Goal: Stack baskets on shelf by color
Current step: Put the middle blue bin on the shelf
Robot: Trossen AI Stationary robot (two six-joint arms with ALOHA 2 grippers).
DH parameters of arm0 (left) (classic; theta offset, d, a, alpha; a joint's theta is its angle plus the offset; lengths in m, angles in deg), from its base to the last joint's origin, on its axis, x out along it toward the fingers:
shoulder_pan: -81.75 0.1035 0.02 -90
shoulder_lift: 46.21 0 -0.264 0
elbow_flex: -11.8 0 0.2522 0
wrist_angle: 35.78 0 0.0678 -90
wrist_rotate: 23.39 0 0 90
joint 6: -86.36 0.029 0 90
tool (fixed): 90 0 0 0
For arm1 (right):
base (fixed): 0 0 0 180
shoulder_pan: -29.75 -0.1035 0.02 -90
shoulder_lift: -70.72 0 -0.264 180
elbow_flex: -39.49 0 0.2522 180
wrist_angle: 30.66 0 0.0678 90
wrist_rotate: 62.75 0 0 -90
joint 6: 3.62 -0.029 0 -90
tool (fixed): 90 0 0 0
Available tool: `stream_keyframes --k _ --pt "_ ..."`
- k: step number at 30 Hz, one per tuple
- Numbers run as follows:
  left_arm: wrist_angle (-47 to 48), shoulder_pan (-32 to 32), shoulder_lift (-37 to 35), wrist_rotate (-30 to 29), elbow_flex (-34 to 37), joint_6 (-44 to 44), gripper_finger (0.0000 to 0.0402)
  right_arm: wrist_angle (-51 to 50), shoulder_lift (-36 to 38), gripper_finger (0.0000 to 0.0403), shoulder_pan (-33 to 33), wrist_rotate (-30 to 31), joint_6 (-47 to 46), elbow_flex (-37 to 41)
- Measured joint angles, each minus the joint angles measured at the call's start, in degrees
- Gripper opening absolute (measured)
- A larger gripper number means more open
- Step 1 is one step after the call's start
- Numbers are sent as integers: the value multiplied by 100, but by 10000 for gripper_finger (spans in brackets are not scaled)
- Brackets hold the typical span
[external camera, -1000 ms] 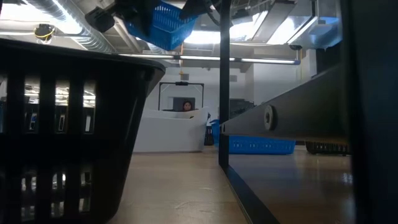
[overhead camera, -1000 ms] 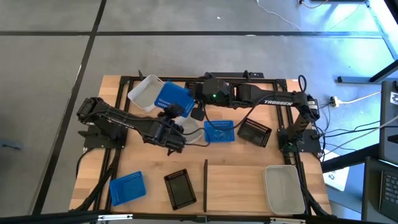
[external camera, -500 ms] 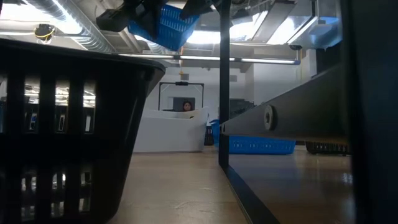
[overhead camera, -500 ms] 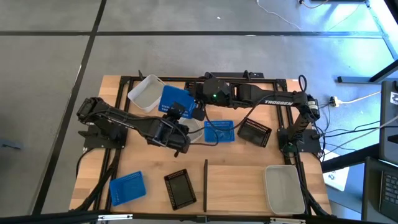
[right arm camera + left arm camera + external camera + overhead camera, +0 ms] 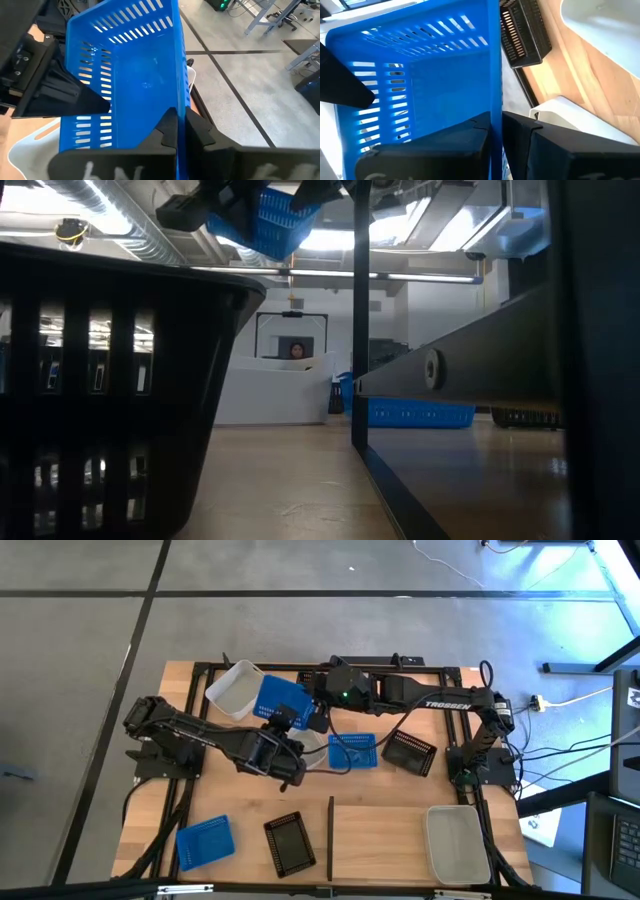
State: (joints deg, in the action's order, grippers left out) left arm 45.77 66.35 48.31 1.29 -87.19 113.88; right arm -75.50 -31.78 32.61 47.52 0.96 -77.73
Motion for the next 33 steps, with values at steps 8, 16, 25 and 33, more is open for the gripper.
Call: stream_keyframes --k 8,16,25,33 --pt "55 190 -2 66 0 308 27 19 -4 3 0 112 -4 -4" --pt "53 259 -7 601 -4 1743 60 -23 -4 2 0 64 26 -4" --pt "-9 378 -7 767 -4 1493 98 -15 -4 3 0 103 39 -4" --pt "-469 372 -7 815 -4 1182 98 4 -4 3 0 109 46 -4"
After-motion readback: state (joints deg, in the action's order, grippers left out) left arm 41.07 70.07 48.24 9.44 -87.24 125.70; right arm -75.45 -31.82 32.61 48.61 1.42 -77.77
